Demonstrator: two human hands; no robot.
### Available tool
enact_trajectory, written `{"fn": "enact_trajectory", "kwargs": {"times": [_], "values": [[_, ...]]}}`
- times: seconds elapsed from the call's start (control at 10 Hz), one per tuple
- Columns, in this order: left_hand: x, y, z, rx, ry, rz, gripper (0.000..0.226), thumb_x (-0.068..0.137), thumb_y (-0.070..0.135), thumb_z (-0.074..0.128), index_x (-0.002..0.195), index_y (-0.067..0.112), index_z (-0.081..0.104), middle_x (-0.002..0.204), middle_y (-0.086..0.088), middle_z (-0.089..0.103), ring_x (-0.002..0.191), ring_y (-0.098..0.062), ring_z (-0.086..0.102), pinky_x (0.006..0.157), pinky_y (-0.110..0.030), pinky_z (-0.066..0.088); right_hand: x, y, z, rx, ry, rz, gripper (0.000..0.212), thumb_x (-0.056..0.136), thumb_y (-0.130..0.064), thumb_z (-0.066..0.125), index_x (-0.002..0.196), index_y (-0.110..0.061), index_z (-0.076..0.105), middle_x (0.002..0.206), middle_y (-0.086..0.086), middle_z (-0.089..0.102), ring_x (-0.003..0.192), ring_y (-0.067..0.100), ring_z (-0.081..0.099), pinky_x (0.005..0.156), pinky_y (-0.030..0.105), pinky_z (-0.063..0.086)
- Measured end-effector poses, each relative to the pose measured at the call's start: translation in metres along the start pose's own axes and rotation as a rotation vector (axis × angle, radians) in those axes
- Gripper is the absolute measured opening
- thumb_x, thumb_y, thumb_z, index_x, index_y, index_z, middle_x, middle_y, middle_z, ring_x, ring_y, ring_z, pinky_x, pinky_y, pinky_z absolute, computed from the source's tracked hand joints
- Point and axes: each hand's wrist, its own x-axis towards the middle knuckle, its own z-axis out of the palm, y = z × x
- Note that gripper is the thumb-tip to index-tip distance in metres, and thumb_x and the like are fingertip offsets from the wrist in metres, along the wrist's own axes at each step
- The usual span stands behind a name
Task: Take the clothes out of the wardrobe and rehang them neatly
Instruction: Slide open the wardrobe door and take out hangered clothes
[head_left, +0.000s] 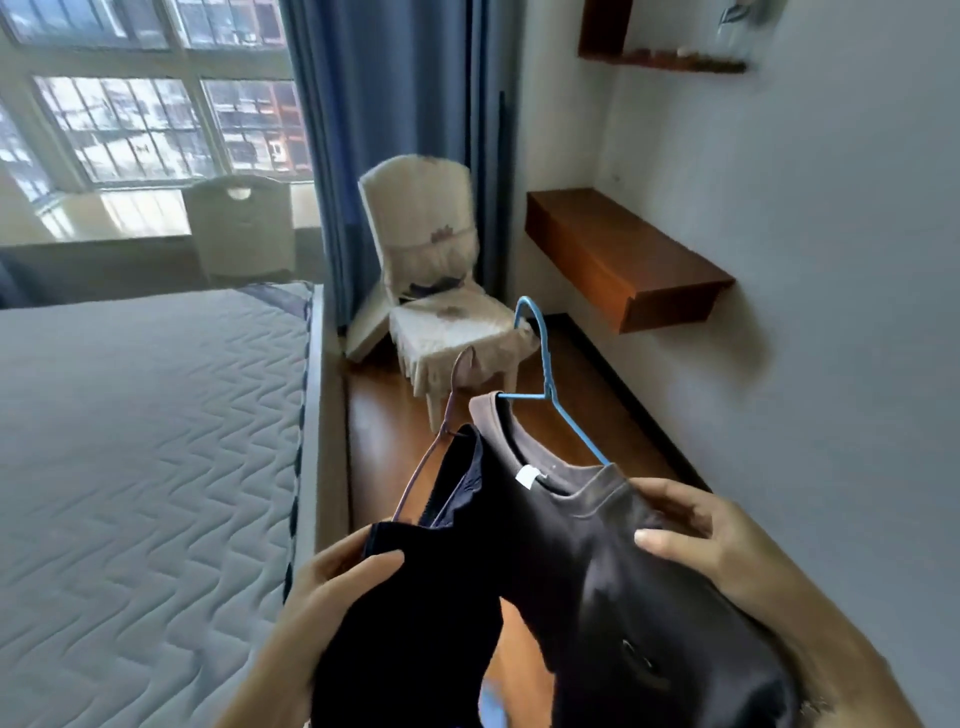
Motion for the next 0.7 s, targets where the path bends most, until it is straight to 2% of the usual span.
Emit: {"fn": "enact_trajectory", "kwargs": {"times": [0.1,0.2,0.3,0.4,0.5,0.6,0.7], "values": [[0.038,0.017,-0.012,0.001,0.045,0.007,0.034,0.073,0.02,0.069,0.106,0.012,0.069,0.101,-0.012,0.073,0.096,-0.027,0.067,0.071,-0.024,0.055,0.07,-0.01,0.0,-0.005,-0.07,0.015,0.039,0.076,0.006,0.069,0.11,-0.014,0.066,0.102,-0.002,0.075,0.095,0.01,0.069,0.074,0.013,0.052],[0.091,0.06,-0.026,-0.101,0.137,-0.023,0.021,0.079,-0.003,0.061,0.087,0.008,0.076,0.08,-0.014,0.072,0.068,-0.018,0.068,0.055,-0.016,0.053,0.169,-0.034,0.011,-0.015,-0.155,0.018,0.038,0.077,0.009,0.066,0.107,-0.014,0.067,0.098,-0.003,0.075,0.095,0.012,0.069,0.072,0.013,0.052],[0.135,0.075,-0.044,-0.128,0.19,-0.024,0.029,0.079,-0.01,0.059,0.078,0.011,0.078,0.076,-0.016,0.072,0.062,-0.017,0.067,0.055,-0.017,0.052,0.237,-0.054,0.022,-0.021,-0.235,0.001,0.037,0.08,0.011,0.061,0.105,-0.015,0.067,0.095,-0.002,0.076,0.087,0.007,0.07,0.068,0.012,0.051],[0.193,0.091,-0.063,-0.146,0.248,-0.026,0.033,0.063,-0.003,0.074,0.093,0.01,0.076,0.087,-0.02,0.073,0.069,-0.022,0.069,0.057,-0.02,0.056,0.321,-0.073,0.034,-0.024,-0.307,-0.012,0.037,0.08,0.01,0.061,0.106,-0.016,0.067,0.097,-0.001,0.075,0.086,0.005,0.07,0.068,0.013,0.052],[0.252,0.111,-0.077,-0.14,0.327,-0.027,0.032,0.058,0.003,0.075,0.088,0.013,0.077,0.089,-0.02,0.074,0.071,-0.021,0.071,0.058,-0.02,0.055,0.411,-0.087,0.041,-0.018,-0.37,-0.04,0.038,0.08,0.008,0.062,0.105,-0.02,0.068,0.098,-0.002,0.075,0.087,0.007,0.07,0.069,0.013,0.053],[0.302,0.12,-0.089,-0.16,0.395,-0.043,0.045,0.048,0.015,0.077,0.093,0.014,0.077,0.091,-0.021,0.074,0.076,-0.023,0.071,0.058,-0.02,0.054,0.487,-0.095,0.049,-0.023,-0.422,-0.05,0.037,0.079,0.008,0.063,0.105,-0.019,0.068,0.098,-0.002,0.075,0.087,0.008,0.071,0.067,0.014,0.053],[0.374,0.132,-0.103,-0.212,0.499,-0.043,0.035,0.061,0.001,0.074,0.094,0.012,0.076,0.092,-0.022,0.073,0.077,-0.025,0.072,0.059,-0.021,0.056,0.594,-0.103,0.066,-0.023,-0.545,-0.06,0.037,0.079,0.008,0.063,0.104,-0.019,0.067,0.098,-0.005,0.075,0.089,0.007,0.07,0.066,0.012,0.052]]}}
